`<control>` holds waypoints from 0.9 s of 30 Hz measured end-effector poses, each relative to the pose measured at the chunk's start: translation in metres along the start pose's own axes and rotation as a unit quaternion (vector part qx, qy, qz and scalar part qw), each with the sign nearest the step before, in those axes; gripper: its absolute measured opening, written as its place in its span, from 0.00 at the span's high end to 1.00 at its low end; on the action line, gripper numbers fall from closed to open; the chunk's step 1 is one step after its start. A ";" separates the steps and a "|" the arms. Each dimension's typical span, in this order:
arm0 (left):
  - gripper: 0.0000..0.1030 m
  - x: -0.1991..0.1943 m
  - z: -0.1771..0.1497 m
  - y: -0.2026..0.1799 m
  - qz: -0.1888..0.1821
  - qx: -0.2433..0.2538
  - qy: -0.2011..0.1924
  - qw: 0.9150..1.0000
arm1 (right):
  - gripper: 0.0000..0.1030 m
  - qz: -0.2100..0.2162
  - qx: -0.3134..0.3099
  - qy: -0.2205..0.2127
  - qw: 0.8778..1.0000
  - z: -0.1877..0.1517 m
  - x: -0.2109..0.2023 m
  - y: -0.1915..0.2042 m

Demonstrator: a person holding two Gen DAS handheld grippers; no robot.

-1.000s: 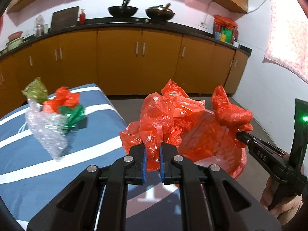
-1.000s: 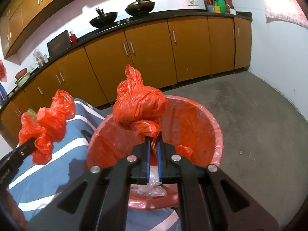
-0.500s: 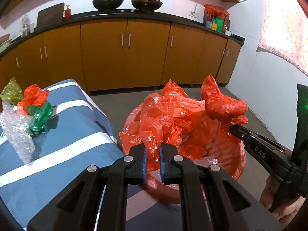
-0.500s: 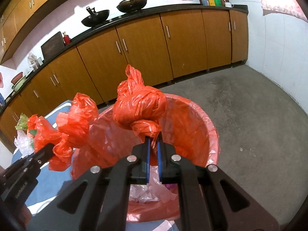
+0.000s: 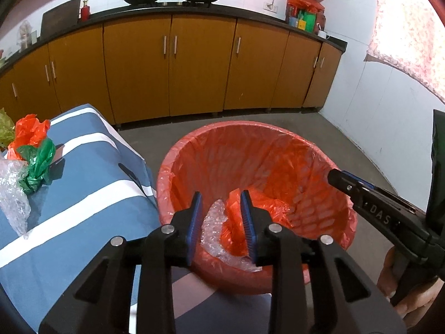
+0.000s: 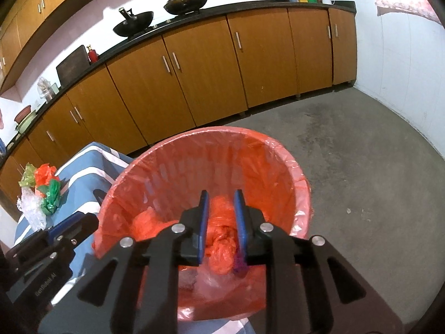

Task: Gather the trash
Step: 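Move both tools back over the table toward the bubble wrap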

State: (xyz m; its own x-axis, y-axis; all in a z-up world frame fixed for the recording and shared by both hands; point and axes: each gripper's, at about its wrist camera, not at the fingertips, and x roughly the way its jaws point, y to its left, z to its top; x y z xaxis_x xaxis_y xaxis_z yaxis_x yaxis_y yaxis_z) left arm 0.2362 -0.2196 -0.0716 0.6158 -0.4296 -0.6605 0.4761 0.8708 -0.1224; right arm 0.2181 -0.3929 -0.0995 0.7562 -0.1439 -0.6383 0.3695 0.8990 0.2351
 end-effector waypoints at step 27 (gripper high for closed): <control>0.68 -0.050 -0.013 0.082 0.072 -0.066 -0.024 0.995 | 0.73 0.019 -0.053 -0.010 0.998 -0.005 -0.021 0.055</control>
State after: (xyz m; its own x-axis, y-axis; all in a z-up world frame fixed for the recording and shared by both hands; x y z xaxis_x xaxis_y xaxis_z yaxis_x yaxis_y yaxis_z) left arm 0.2364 -0.1237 -0.0586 0.7032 -0.3061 -0.6418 0.2958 0.9467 -0.1274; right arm 0.2199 -0.3381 -0.0761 0.7802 -0.1163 -0.6147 0.2818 0.9426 0.1794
